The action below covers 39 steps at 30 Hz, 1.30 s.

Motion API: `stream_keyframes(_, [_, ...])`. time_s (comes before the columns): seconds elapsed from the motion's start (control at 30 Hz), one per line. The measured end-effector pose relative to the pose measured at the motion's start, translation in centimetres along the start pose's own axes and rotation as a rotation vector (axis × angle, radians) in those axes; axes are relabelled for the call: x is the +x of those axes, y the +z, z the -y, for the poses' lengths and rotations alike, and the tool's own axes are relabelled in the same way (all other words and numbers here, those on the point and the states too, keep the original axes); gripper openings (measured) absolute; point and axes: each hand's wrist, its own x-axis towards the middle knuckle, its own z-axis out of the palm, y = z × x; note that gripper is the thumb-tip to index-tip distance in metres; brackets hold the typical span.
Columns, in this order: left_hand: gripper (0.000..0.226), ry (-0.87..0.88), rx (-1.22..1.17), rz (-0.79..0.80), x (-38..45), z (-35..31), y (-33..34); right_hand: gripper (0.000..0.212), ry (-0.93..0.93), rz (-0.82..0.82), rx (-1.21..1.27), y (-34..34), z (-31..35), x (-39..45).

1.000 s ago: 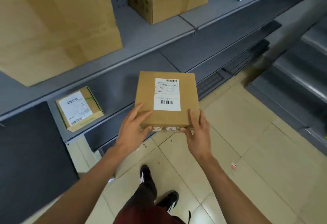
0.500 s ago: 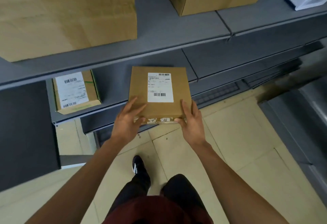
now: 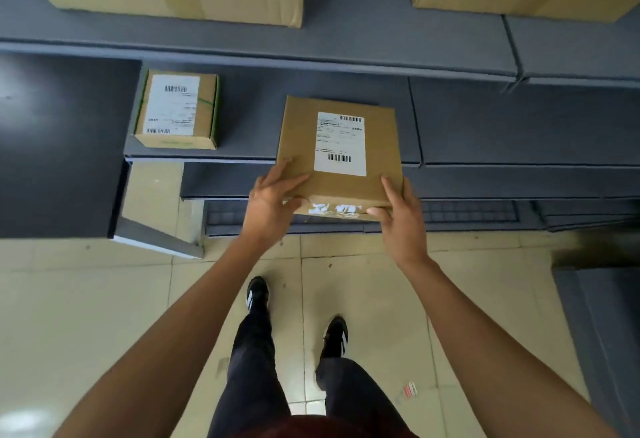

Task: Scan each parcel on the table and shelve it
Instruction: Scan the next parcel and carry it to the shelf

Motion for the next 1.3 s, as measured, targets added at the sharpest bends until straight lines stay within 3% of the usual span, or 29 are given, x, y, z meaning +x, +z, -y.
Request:
stream_keyframes(0.2, [0.047, -0.047, -0.037, -0.08, 0.2, -1.1, 1.9, 0.061, -0.085, 0.049, 0.021, -1.3, -2.0, 2.9])
stream_keyframes(0.47, [0.051, -0.044, -0.015, -0.14, 2.7, 2.8, 2.6, 0.057, -0.115, 0.03, 0.019, 1.3, -2.0, 6.0])
stream_keyframes(0.9, [0.053, -0.046, 0.001, -0.071, 10.7, 4.8, 1.5, 0.062, -0.121, -0.006, 0.103, 3.4, -1.0, 13.7])
stream_keyframes(1.3, [0.055, -0.082, -0.003, -0.105, 15.5, 4.7, 2.7, 0.068, -0.125, -0.043, 0.093, 3.4, -1.8, 18.6])
